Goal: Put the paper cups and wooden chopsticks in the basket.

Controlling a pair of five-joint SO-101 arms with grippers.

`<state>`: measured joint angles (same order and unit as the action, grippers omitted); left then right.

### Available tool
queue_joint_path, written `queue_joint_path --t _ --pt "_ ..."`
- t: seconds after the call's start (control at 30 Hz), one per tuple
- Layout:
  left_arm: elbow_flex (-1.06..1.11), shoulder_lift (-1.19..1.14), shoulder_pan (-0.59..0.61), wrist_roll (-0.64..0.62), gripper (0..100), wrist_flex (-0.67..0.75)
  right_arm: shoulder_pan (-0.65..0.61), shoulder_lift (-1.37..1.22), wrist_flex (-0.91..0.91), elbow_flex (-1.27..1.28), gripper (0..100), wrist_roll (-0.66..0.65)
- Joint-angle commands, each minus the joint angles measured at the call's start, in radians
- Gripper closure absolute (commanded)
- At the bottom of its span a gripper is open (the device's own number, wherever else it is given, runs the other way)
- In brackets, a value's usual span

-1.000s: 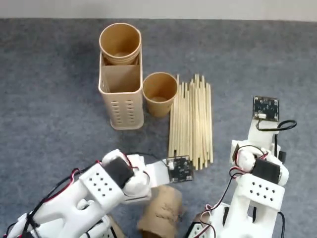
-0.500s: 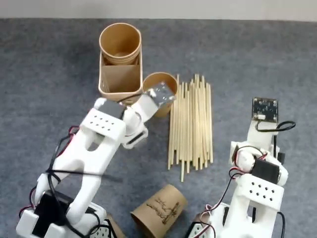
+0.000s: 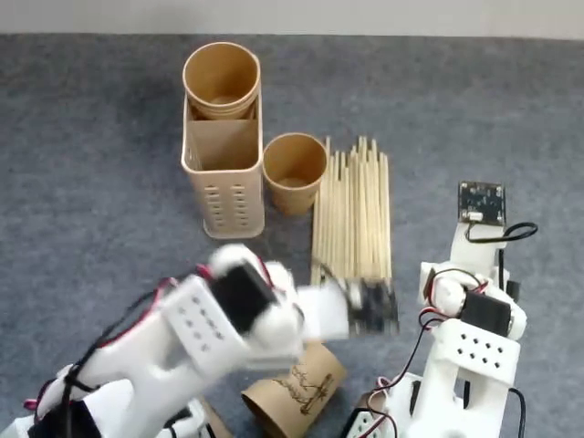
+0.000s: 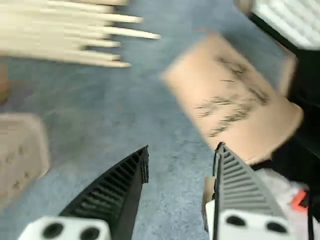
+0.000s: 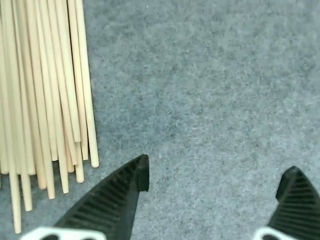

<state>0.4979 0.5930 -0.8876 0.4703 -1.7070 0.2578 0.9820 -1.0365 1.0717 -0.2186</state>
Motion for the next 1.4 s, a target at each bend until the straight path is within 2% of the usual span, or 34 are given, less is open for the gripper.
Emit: queue_joint_path --t 0.0,0.17,0.23,0.3,0.47,0.57,0.7,0.83,0.97,1.03,1.17,1.27,1.37 --pt "0.147 0.024 -0.061 0.011 77 0.103 -0.015 -0.001 0.013 -0.007 60.5 0.005" --pt "0.381 0.022 -0.030 0.014 77 0.296 -0.015 -0.001 0.013 -0.007 60.5 0.005" --pt "0.437 0.022 0.047 0.040 77 0.370 -0.015 -0.001 0.013 -0.007 60.5 0.005" --pt "0.438 0.022 0.186 0.068 77 0.417 -0.015 -0.001 0.012 -0.005 60.5 0.005" --pt "0.285 0.008 0.555 0.164 77 0.506 -0.015 -0.001 0.008 -0.005 60.5 0.005" --pt "0.143 -0.070 0.685 0.169 77 0.516 -0.016 -0.001 0.008 -0.005 60.5 0.005" --pt "-0.027 -0.189 0.794 0.167 77 0.471 -0.016 -0.001 0.008 -0.005 60.5 0.005" --pt "-0.104 -0.220 0.771 0.173 77 0.293 -0.018 -0.001 0.015 0.021 60.5 0.005" --pt "-0.122 -0.208 0.639 0.164 76 0.080 -0.047 -0.001 0.015 0.025 60.5 0.005" --pt "-0.122 -0.170 0.545 0.106 76 0.011 -0.048 -0.001 0.015 0.025 60.5 0.005" --pt "-0.099 -0.013 0.424 0.074 74 -0.043 -0.048 -0.001 0.015 0.025 60.5 0.005" --pt "-0.008 0.134 0.404 0.077 74 -0.051 -0.048 -0.001 0.015 0.025 60.5 0.005" --pt "0.179 0.288 0.407 0.146 73 -0.052 -0.048 -0.001 0.015 0.025 60.5 0.005"
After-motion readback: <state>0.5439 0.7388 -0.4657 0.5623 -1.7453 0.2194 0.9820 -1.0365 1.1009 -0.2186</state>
